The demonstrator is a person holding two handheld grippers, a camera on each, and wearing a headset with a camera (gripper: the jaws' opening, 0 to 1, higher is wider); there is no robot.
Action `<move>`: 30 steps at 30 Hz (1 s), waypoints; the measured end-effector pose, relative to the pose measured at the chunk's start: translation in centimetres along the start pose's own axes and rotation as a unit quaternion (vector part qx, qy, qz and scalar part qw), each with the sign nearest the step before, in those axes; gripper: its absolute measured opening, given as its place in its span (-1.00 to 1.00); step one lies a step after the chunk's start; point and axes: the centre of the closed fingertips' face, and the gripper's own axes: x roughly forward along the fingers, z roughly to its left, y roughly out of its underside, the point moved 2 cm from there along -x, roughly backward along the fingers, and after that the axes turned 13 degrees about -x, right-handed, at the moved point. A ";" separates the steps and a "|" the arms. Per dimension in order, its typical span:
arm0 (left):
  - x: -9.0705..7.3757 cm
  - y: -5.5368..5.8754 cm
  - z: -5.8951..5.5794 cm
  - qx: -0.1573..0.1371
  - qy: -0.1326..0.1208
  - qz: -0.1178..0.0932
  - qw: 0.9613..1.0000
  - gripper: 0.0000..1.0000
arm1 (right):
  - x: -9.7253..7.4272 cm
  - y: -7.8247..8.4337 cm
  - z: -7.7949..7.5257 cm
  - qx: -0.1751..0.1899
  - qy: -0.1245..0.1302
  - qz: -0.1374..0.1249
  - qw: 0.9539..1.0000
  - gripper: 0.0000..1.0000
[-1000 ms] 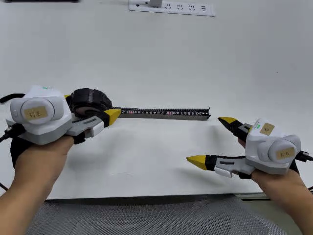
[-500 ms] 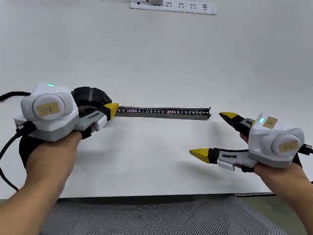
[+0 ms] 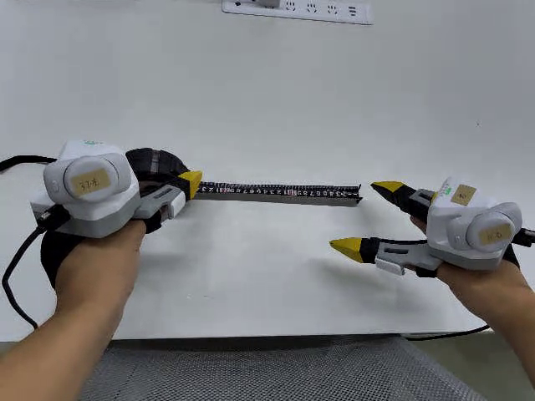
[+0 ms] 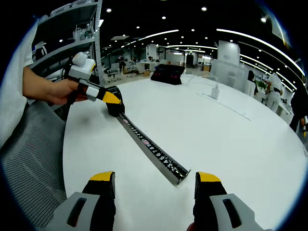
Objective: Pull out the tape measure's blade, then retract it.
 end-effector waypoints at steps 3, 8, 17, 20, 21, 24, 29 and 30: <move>0.1 0.0 0.1 0.002 -0.009 0.000 1.000 0.25 | 0.1 -0.1 -0.2 -0.008 -0.006 0.003 1.000 0.21; 0.3 0.1 0.2 0.008 -0.019 0.001 1.000 0.23 | 0.3 -0.2 -0.5 -0.020 -0.015 0.007 1.000 0.13; 0.4 0.2 0.3 0.015 -0.027 0.006 0.999 0.25 | 0.7 0.2 -1.3 -0.048 -0.040 0.018 0.998 -0.18; 0.4 0.2 0.3 0.016 -0.027 0.008 0.999 0.24 | 0.8 0.3 -1.6 -0.051 -0.049 0.021 0.997 -0.22; 0.4 0.2 0.3 0.017 -0.027 0.009 0.999 0.24 | 0.9 0.3 -1.7 -0.054 -0.050 0.022 0.997 -0.24; 0.4 0.2 0.3 0.017 -0.026 0.013 0.999 0.24 | 1.1 0.4 -2.0 -0.063 -0.058 0.026 0.996 -0.31; 0.3 0.2 0.3 0.018 -0.026 0.013 0.999 0.23 | 1.5 1.0 -2.5 -0.082 -0.077 0.034 0.993 -0.41; 0.4 0.2 0.3 0.018 -0.026 0.013 0.999 0.23 | 1.6 1.0 -2.6 -0.087 -0.080 0.034 0.992 -0.45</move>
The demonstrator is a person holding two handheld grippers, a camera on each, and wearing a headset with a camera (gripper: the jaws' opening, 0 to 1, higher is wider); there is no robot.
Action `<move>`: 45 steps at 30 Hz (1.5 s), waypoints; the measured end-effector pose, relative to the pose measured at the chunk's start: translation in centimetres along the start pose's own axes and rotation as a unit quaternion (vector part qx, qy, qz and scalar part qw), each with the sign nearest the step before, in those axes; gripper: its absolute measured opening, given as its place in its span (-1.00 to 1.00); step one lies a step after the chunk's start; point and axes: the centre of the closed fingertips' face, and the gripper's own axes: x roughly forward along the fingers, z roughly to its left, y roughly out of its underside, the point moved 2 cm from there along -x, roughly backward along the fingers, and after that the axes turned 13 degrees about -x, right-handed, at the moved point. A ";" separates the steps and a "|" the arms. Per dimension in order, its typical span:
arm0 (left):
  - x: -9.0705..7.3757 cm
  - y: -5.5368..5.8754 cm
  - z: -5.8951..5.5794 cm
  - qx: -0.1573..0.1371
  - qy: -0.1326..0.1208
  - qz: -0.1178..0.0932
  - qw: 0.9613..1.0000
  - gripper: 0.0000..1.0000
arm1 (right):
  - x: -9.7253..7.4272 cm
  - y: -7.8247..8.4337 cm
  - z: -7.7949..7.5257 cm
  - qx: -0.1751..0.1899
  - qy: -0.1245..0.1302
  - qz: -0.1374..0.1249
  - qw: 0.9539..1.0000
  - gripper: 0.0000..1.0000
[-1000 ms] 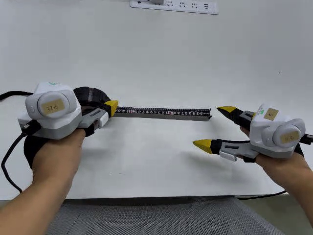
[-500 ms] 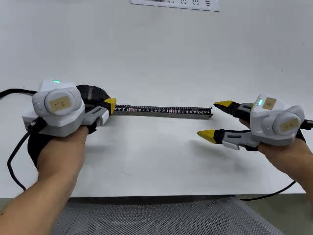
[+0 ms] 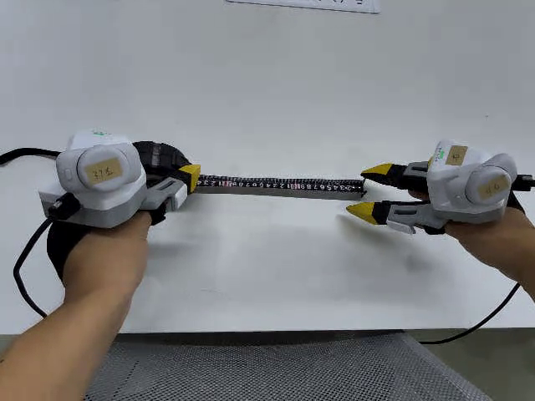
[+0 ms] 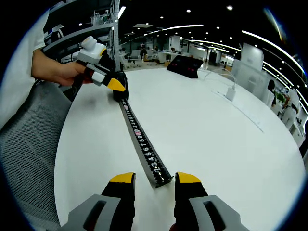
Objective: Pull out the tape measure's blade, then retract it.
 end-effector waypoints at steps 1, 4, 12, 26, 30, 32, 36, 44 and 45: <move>0.0 0.0 0.0 0.000 0.000 0.000 1.000 0.23 | 0.0 0.1 -0.1 0.001 -0.002 -0.001 1.000 -0.47; 0.0 0.0 0.0 0.000 0.000 0.001 1.000 0.23 | 0.1 0.3 -0.3 -0.003 -0.012 0.003 1.000 -0.52; 0.0 0.0 0.0 0.000 0.001 0.002 1.000 0.23 | 0.2 0.5 -0.6 -0.022 -0.033 0.007 0.999 -0.66; 0.0 0.0 0.1 -0.001 0.001 0.003 1.000 0.23 | 0.5 0.8 -0.6 -0.045 -0.046 0.012 0.998 -0.77; 0.1 0.0 0.1 -0.001 0.000 0.003 1.000 0.23 | 0.6 0.9 -0.6 -0.050 -0.048 0.011 0.998 -0.78; 0.1 0.0 0.1 -0.002 -0.001 0.002 1.000 0.24 | 0.6 1.0 -0.6 -0.053 -0.048 0.012 0.997 -0.78; 0.1 0.0 0.1 -0.003 -0.004 0.001 1.000 0.24 | 0.6 1.0 -0.7 -0.053 -0.045 0.015 0.997 -0.79; 0.0 0.0 0.1 -0.007 -0.003 0.001 1.000 0.24 | 0.6 1.0 -0.7 -0.053 -0.042 0.017 0.998 -0.80; 0.1 0.0 0.1 -0.007 -0.002 0.001 1.000 0.24 | 0.6 1.0 -0.7 -0.053 -0.043 0.017 0.998 -0.80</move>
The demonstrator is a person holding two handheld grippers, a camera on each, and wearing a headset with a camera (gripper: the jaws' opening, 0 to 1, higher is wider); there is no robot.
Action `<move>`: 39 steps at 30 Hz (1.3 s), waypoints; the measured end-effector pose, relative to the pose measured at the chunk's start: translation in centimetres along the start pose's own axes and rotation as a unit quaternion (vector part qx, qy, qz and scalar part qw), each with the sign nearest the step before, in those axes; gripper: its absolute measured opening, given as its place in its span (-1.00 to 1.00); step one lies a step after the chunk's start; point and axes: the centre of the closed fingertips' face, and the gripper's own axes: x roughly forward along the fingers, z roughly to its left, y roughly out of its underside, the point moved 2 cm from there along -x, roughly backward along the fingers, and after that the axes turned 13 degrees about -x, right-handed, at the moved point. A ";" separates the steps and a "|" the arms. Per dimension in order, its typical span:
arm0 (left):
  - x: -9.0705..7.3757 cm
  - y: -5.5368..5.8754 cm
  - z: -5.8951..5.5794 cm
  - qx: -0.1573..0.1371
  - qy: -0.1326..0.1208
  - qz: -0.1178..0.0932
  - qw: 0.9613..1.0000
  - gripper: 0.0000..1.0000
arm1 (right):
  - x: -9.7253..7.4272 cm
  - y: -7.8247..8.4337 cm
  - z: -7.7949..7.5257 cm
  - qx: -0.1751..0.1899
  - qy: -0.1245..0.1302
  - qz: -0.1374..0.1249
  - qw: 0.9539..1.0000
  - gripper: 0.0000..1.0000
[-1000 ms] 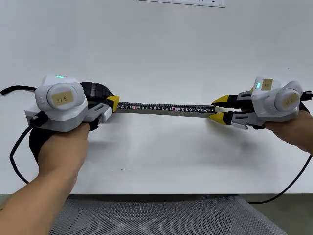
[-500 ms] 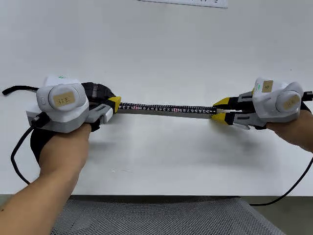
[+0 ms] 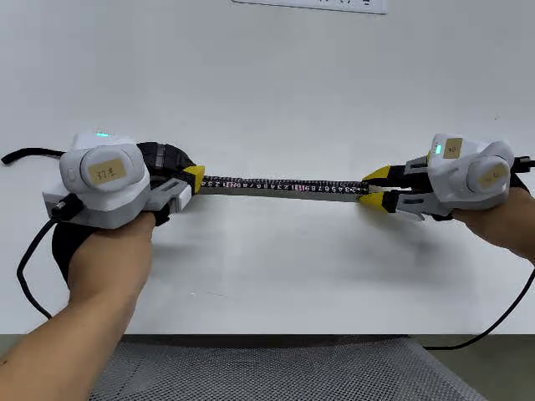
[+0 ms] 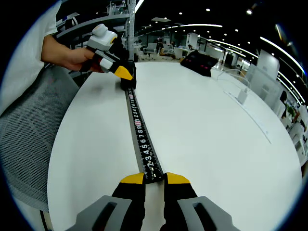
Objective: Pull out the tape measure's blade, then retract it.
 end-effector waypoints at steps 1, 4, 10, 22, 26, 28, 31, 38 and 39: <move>0.0 0.0 0.0 0.000 0.000 0.001 1.000 0.24 | 0.0 0.0 0.0 0.000 0.000 0.000 1.000 -0.80; 0.0 0.0 0.0 0.006 0.001 0.002 1.000 0.23 | 0.0 0.0 0.0 -0.003 0.000 0.001 1.000 -0.80; 0.0 0.0 0.0 0.013 -0.001 0.009 1.000 0.21 | 0.0 0.0 -0.1 -0.009 -0.003 0.002 1.000 -0.81; -0.1 0.1 0.1 0.012 -0.003 0.014 1.000 0.18 | 0.0 0.1 -0.1 -0.011 -0.002 0.004 1.000 -0.82; -0.1 0.2 0.1 0.012 -0.002 0.016 1.000 0.17 | 0.0 0.0 -0.1 -0.013 -0.003 0.006 1.000 -0.82; -0.1 0.1 0.1 0.012 -0.001 0.016 1.000 0.17 | 0.0 0.1 -0.1 -0.014 -0.003 0.008 1.000 -0.82; 0.0 0.1 0.1 0.008 0.000 0.018 1.000 0.17 | 0.0 0.0 -0.1 -0.016 -0.002 0.009 1.000 -0.82; 0.0 0.1 0.1 0.006 0.002 0.017 1.000 0.17 | -0.1 -0.1 -0.2 -0.017 -0.001 0.008 1.000 -0.82; 0.0 0.1 0.1 0.006 0.003 0.017 1.000 0.17 | -0.1 -0.1 -0.2 -0.017 -0.002 0.009 1.000 -0.82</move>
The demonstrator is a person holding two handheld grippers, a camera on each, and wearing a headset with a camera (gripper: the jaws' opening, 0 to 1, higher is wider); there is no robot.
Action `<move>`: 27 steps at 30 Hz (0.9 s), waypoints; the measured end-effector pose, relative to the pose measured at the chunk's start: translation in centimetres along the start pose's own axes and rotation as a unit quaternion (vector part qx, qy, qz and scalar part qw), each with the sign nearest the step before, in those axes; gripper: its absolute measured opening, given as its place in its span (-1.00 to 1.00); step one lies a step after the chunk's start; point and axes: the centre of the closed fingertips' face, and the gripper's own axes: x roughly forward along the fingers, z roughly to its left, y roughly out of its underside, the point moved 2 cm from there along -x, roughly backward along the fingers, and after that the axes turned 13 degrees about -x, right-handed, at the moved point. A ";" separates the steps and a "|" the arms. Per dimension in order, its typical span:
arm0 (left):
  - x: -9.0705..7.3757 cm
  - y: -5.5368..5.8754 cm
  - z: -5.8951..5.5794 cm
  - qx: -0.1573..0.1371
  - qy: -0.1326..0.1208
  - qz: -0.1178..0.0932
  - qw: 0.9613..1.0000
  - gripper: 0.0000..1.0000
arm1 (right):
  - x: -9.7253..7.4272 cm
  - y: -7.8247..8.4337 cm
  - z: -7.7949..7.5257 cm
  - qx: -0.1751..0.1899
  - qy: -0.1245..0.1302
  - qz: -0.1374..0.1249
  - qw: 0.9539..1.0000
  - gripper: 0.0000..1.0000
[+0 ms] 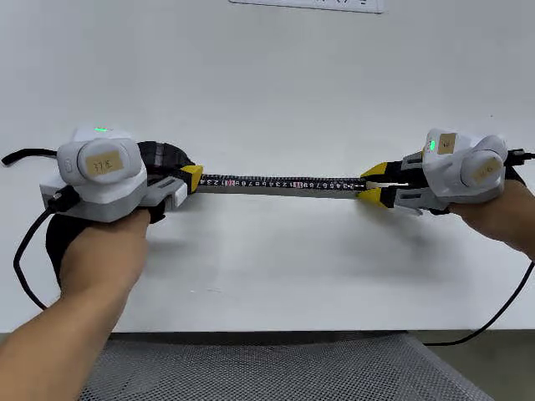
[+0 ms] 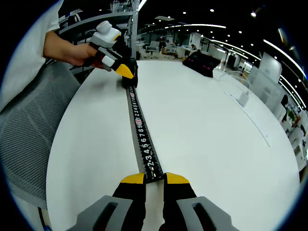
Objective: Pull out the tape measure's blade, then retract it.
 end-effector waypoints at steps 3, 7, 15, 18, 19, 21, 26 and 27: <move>0.0 0.0 0.0 -0.001 0.000 0.000 1.000 0.17 | 0.1 -0.3 -0.1 0.000 -0.001 -0.004 1.000 -0.83; 0.0 0.0 0.1 -0.004 0.002 0.001 1.000 0.17 | 0.6 -0.8 0.1 -0.004 -0.006 -0.004 1.000 -0.83; 0.0 0.0 0.1 -0.006 0.003 0.001 1.000 0.17 | 1.0 -1.6 -0.1 -0.006 -0.008 -0.011 1.000 -0.83; 0.0 0.0 0.1 -0.007 0.003 0.000 1.000 0.17 | 1.2 -1.8 0.0 -0.003 -0.010 -0.013 1.000 -0.83; 0.0 0.0 0.1 -0.007 0.003 0.000 1.000 0.17 | 1.2 -1.8 -0.1 -0.004 -0.011 -0.014 1.000 -0.83; -0.1 0.0 0.1 -0.009 0.004 -0.001 1.000 0.17 | 1.4 -2.0 -0.1 -0.003 -0.012 -0.016 1.000 -0.83; -0.1 0.0 0.1 -0.009 0.004 -0.002 1.000 0.18 | 1.6 -2.5 -0.2 -0.005 -0.014 -0.019 1.000 -0.83; -0.1 0.0 0.1 -0.009 0.004 -0.003 1.000 0.18 | 1.6 -2.6 -0.2 -0.003 -0.015 -0.021 1.000 -0.83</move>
